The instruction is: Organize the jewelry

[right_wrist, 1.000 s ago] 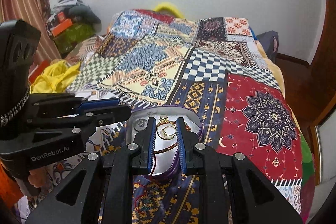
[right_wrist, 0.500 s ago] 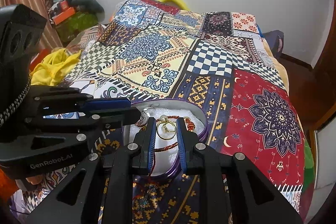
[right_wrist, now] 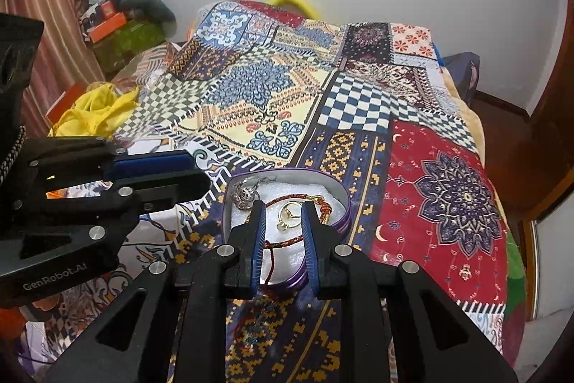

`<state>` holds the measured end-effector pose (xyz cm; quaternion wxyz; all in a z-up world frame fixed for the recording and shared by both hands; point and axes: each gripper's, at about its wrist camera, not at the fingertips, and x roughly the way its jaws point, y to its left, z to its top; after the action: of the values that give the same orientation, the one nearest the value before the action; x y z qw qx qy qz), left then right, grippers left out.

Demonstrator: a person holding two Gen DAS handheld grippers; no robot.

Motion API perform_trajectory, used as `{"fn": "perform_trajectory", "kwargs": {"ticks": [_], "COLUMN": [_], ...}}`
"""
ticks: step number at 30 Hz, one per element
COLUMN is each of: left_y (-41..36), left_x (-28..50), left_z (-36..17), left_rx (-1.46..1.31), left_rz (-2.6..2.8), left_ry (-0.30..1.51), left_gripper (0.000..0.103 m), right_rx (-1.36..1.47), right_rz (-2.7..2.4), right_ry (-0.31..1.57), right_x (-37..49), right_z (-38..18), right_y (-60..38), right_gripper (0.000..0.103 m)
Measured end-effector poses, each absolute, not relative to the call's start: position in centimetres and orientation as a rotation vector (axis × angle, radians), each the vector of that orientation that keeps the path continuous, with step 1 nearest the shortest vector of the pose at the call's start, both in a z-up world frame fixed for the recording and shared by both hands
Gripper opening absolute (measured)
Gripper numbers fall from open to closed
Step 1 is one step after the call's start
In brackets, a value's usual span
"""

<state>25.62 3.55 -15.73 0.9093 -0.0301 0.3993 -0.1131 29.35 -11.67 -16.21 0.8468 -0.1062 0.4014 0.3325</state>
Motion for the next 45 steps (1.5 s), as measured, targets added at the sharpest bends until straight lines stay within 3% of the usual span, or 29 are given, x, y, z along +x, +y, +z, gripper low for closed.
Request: {"fn": "perform_trajectory", "kwargs": {"ticks": [11, 15, 35, 45], "left_y": [3.7, 3.8, 3.6, 2.7], "left_x": [22.8, 21.7, 19.1, 19.9], "left_z": [-13.2, -12.9, -19.1, -21.1], "left_rx": [-0.047, -0.040, -0.043, -0.025], "left_rz": [-0.200, -0.188, -0.202, -0.221], "left_ry": [0.787, 0.786, 0.942, 0.976], "left_gripper": [0.027, 0.034, 0.034, 0.034], "right_rx": [-0.180, -0.171, -0.239, -0.333], "right_rz": [0.667, 0.660, 0.672, 0.667], "right_ry": [0.788, 0.787, 0.991, 0.907], "right_x": [27.1, 26.2, 24.2, 23.4], "right_z": [-13.6, -13.5, -20.8, -21.3], "right_y": [-13.7, -14.4, -13.2, -12.5], "right_gripper": [0.037, 0.038, 0.038, 0.035]}}
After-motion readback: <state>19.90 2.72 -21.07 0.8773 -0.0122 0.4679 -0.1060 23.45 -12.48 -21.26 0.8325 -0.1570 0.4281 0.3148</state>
